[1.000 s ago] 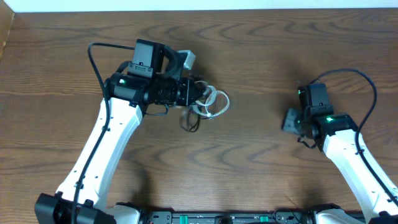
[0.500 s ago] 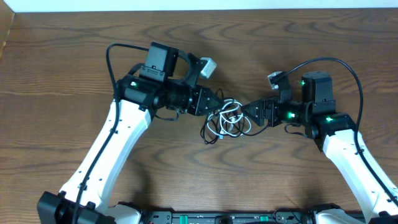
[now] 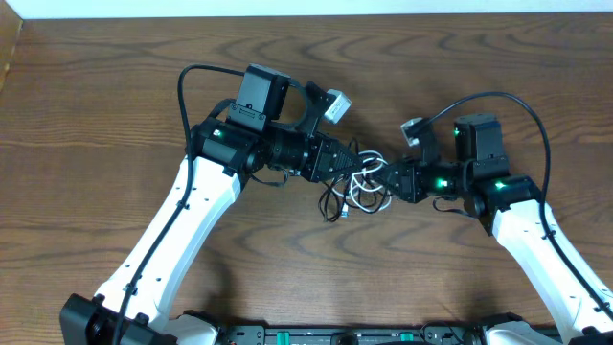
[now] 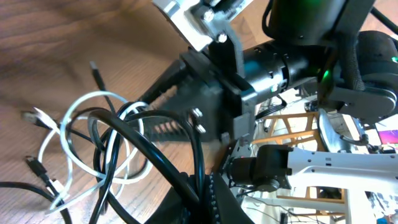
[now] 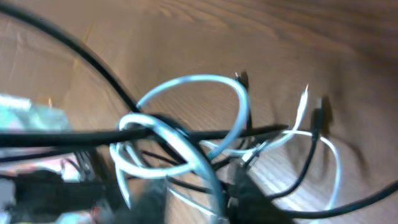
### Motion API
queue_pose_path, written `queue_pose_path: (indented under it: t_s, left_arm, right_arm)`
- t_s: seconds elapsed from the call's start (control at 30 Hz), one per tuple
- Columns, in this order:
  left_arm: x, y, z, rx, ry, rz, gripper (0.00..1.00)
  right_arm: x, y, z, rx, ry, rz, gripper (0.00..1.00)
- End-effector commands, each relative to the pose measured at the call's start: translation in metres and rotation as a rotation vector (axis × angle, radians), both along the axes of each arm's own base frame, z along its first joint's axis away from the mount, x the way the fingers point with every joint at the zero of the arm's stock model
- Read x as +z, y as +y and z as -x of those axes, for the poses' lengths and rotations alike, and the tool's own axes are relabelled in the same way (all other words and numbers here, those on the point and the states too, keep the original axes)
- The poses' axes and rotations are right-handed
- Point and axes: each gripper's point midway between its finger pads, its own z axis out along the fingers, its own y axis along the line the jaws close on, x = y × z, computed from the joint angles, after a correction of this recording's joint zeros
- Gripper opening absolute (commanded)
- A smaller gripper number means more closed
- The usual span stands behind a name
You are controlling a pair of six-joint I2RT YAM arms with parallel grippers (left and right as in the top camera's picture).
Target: Untangle cables
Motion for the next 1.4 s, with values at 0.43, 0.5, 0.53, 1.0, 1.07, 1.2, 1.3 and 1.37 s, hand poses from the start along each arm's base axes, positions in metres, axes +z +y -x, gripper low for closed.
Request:
queue_pose_path:
  t_s: [0.43, 0.5, 0.53, 1.0, 1.07, 1.2, 1.3, 1.37]
  left_arm:
    - [-0.054, 0.040, -0.016, 0.175, 0.011, -0.340, 0.68]
    - [-0.057, 0.042, -0.016, 0.179, 0.014, -0.352, 0.66]
    - [-0.058, 0.042, -0.016, 0.179, 0.016, -0.353, 0.66]
    - [-0.094, 0.038, -0.023, 0.158, 0.104, -0.401, 0.66]
    - [-0.104, 0.041, -0.027, 0.168, 0.111, -0.436, 0.66]
    - [-0.122, 0.050, -0.034, 0.195, 0.112, -0.512, 0.66]
    - [-0.126, 0.048, -0.037, 0.194, 0.115, -0.513, 0.66]
    - [-0.129, 0.047, -0.038, 0.192, 0.117, -0.513, 0.66]
  right_arm:
    - [-0.039, -0.036, 0.000, -0.141, 0.076, 0.247, 0.01]
    - [-0.030, -0.024, 0.002, -0.075, 0.046, 0.185, 0.01]
    - [-0.025, -0.018, 0.004, -0.038, 0.026, 0.151, 0.01]
    - [0.031, 0.025, 0.023, 0.232, -0.104, -0.176, 0.01]
    - [0.031, 0.025, 0.023, 0.231, -0.104, -0.176, 0.01]
    - [0.032, 0.025, 0.022, 0.232, -0.111, -0.177, 0.01]
    - [0.035, 0.026, 0.024, 0.243, -0.114, -0.191, 0.01]
    - [0.035, 0.026, 0.023, 0.244, -0.117, -0.192, 0.01]
